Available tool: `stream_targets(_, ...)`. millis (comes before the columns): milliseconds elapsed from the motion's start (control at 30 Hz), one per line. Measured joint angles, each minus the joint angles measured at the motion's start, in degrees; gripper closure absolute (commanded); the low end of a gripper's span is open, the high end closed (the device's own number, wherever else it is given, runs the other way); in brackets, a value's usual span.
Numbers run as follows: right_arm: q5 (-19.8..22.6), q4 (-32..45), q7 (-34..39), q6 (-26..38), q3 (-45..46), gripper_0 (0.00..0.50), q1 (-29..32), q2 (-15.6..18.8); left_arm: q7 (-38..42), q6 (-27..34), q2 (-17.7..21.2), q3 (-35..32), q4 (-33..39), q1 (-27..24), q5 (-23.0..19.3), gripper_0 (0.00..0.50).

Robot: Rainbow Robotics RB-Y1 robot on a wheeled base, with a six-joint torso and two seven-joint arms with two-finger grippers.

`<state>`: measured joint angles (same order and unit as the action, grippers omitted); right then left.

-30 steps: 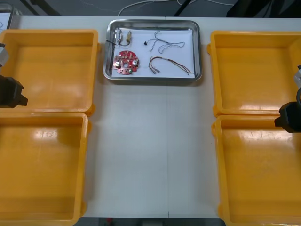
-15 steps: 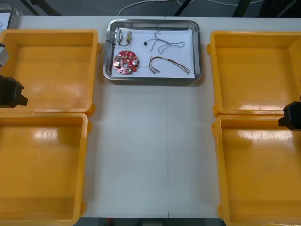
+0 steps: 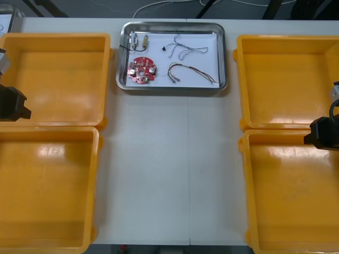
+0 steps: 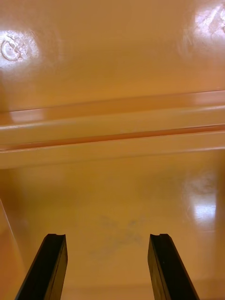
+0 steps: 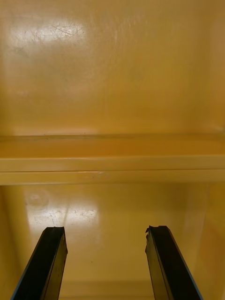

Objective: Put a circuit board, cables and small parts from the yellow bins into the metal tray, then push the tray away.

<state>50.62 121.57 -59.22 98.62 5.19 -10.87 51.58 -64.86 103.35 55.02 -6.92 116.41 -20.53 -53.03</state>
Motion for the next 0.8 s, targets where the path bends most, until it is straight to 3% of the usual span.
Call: stream_targets(800, 0.01, -0.01, -0.05, 0.0, 0.0, 0.0, 0.0, -0.01, 0.0, 0.0, 0.0, 0.0, 0.0, 0.0, 0.0, 0.0)
